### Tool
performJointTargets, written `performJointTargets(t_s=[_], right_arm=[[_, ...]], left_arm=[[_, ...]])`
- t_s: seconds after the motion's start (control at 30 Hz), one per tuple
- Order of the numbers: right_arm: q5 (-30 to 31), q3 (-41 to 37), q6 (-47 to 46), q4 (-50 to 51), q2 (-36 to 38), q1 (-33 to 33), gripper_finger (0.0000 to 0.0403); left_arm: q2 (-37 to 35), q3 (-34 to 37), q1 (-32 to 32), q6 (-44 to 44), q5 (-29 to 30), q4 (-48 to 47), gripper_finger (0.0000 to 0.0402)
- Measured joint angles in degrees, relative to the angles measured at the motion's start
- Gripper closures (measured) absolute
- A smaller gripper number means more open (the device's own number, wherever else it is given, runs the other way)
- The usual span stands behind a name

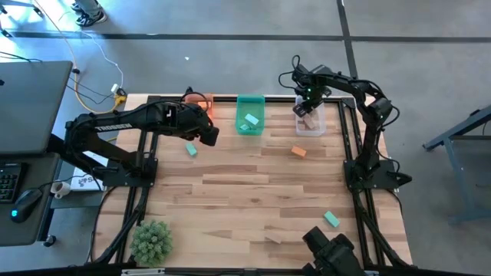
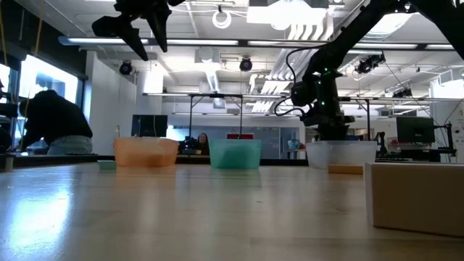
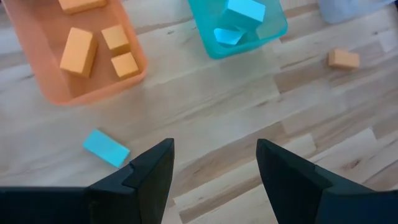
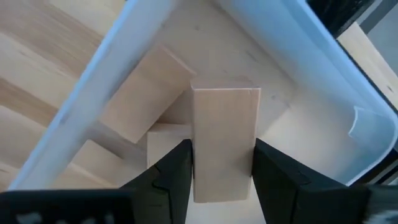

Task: Sort & place blocks by color
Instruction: Put the brown block into the white bin, then put the blue block into the green bin

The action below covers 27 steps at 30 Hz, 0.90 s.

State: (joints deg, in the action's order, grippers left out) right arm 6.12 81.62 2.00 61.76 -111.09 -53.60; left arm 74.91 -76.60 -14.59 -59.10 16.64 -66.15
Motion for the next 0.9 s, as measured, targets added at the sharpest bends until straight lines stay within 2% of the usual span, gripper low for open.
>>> performJointTargets(t_s=[0.27,0.5,0.77,0.9], right_arm=[[-0.9,0.0,1.1,0.1,0.0,0.1,0.0261],[-2.6,0.0,1.5,0.9,0.0,1.3,0.0215],[-3.6,2.1,-5.0,5.0,0.1,2.8,0.0185],[-6.2,6.0,-9.1,10.4,0.1,3.6,0.0186]], left_arm=[[0.0,0.0,0.0,1.7,-1.1,0.0,0.0188],[0.0,0.0,0.0,3.4,-1.1,0.0,0.0188],[0.0,0.0,0.0,5.2,-1.4,0.0,0.0188],[0.0,0.0,0.0,2.7,-5.4,-0.5,0.0188]])
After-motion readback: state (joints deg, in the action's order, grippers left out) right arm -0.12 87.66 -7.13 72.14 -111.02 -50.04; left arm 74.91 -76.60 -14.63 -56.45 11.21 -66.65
